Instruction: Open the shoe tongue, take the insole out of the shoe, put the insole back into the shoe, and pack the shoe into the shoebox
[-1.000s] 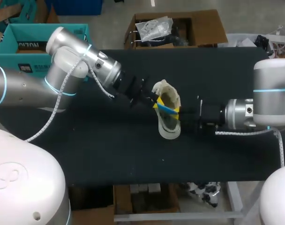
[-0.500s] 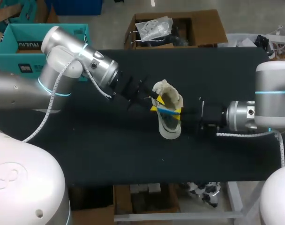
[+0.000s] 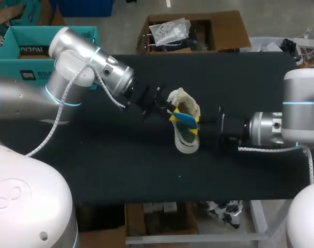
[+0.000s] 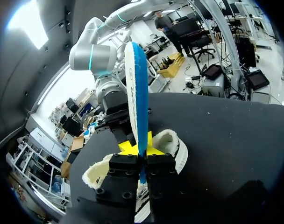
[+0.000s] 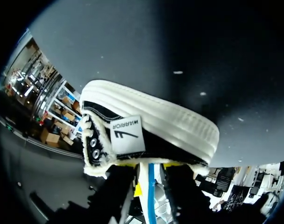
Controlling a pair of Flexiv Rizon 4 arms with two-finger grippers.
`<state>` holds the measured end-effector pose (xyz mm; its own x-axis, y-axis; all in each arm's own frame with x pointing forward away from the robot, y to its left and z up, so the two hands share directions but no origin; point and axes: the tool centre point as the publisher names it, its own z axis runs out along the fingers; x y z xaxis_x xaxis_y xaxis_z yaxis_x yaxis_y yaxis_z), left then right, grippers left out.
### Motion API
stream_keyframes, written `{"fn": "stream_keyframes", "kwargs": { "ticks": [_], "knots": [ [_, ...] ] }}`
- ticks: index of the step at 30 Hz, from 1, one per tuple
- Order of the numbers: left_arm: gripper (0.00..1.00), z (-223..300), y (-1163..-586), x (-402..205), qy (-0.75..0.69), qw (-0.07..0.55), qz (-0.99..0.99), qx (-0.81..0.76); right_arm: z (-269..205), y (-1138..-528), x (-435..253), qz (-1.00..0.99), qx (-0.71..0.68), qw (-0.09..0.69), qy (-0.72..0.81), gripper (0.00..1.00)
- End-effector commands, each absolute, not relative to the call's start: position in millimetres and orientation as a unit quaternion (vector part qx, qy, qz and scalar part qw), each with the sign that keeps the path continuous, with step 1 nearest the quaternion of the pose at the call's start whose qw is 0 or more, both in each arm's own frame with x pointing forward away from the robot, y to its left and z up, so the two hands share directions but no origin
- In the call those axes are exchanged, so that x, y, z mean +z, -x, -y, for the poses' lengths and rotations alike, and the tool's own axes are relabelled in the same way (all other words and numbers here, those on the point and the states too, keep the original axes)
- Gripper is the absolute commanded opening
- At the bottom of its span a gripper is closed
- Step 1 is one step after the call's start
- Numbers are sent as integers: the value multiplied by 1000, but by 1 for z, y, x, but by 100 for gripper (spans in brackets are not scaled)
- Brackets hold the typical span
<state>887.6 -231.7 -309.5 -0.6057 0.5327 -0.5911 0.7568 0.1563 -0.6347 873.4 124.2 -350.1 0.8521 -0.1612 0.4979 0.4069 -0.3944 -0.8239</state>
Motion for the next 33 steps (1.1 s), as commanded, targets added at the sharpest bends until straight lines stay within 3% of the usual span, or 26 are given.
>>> {"fn": "stream_keyframes", "kwargs": {
  "ticks": [1,4,6,8,9,10,33],
  "knots": [
    [0,232,-886,-312,-432,117,-750,-488,-121,-852,-331,75,-279,530,797,44],
    [0,234,-885,-313,-437,119,-749,-484,-123,-847,-325,81,-286,524,798,38],
    [0,235,-884,-313,-440,119,-749,-481,-125,-846,-323,86,-289,523,797,29],
    [0,237,-883,-314,-443,120,-749,-479,-126,-846,-322,90,-290,525,795,20],
    [0,237,-883,-314,-446,120,-748,-477,-127,-847,-321,91,-291,524,796,5],
    [0,237,-883,-314,-447,121,-748,-475,-127,-848,-321,92,-291,523,796,0],
    [0,236,-904,-337,-436,132,-775,-439,-121,-887,-355,62,-264,516,813,0]
  ]
}}
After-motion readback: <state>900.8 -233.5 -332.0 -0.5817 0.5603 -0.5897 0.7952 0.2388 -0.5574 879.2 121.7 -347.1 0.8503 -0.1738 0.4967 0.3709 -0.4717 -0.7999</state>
